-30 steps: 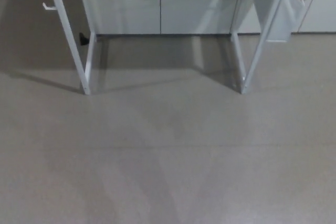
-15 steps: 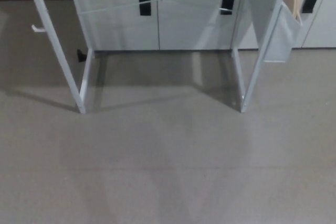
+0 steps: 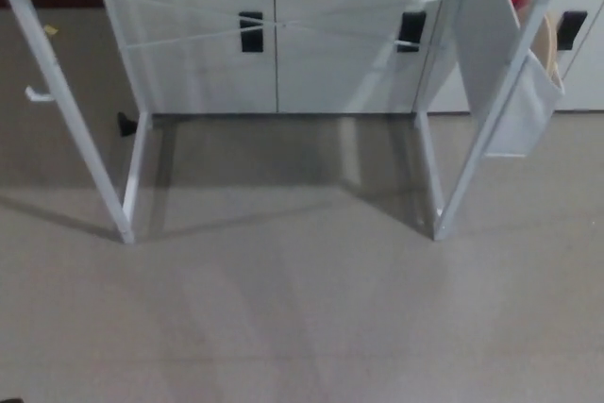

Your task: The robot walk towards a table in front and click the button on the base of the boilling pot using its left middle finger

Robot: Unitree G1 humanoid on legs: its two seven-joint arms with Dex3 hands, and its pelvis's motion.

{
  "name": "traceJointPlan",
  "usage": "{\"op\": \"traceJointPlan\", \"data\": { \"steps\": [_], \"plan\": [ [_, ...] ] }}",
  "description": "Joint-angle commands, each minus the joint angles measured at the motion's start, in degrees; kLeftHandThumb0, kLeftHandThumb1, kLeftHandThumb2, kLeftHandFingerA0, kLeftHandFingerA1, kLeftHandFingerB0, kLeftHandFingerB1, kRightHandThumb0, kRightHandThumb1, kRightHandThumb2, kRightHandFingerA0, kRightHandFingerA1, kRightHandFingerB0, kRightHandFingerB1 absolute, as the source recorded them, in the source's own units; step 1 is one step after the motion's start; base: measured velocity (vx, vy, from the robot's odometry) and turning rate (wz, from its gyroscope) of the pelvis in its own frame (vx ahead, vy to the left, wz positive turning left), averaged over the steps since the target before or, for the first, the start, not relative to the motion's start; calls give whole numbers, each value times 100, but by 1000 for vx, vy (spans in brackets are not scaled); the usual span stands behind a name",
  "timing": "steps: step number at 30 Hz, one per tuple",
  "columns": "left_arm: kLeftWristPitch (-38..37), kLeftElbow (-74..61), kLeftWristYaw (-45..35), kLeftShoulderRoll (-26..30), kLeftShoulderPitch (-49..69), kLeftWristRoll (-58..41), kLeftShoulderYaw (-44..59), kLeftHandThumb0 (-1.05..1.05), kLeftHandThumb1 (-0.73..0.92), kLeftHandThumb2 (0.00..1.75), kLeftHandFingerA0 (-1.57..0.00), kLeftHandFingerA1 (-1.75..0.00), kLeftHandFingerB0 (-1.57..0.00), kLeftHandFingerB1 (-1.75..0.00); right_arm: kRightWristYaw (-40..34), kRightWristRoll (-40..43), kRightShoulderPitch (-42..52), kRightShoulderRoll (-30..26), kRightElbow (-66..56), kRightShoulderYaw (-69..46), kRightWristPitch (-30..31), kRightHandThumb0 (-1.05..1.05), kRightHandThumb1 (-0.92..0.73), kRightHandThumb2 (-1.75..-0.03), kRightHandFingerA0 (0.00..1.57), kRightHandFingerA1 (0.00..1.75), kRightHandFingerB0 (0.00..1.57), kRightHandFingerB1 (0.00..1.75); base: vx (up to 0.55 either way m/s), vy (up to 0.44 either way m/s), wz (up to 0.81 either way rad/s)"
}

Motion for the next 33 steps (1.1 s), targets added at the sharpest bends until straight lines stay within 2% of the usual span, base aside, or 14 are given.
{"op": "traceJointPlan", "data": {
  "steps": [1,11,19,28,31,33],
  "plan": [
    [118,27,-78,49,94,12,-31,-19,50,55,-32,-44,-11,-28,13,38,193,-78,29,-43,22,-9,-41,-86,38,60,21,52,318,143,0],
    [51,93,-15,49,258,80,-152,-21,49,54,-30,-44,-11,-29,-9,48,373,-33,225,-59,-88,-8,-42,-86,40,61,20,52,304,-11,16],
    [7,231,18,-24,289,83,-195,-17,49,55,-30,-46,-11,-29,-57,-11,359,-79,514,-53,-204,-8,-42,-86,39,60,20,52,367,17,-9],
    [72,363,-10,-49,231,101,-284,-16,50,54,-29,-46,-11,-29,-73,39,454,-51,664,-106,-310,-8,-42,-86,39,60,22,52,152,172,-15],
    [80,325,-12,-43,270,114,-313,-18,50,55,-29,-44,-11,-29,-17,114,578,-3,351,-152,52,-9,-43,-87,40,60,20,51,81,154,4],
    [118,335,84,-35,259,202,-389,-20,50,55,-30,-44,-12,-29,11,101,628,-13,274,-143,69,-9,-43,-87,40,60,21,51,110,94,2]
  ]
}}
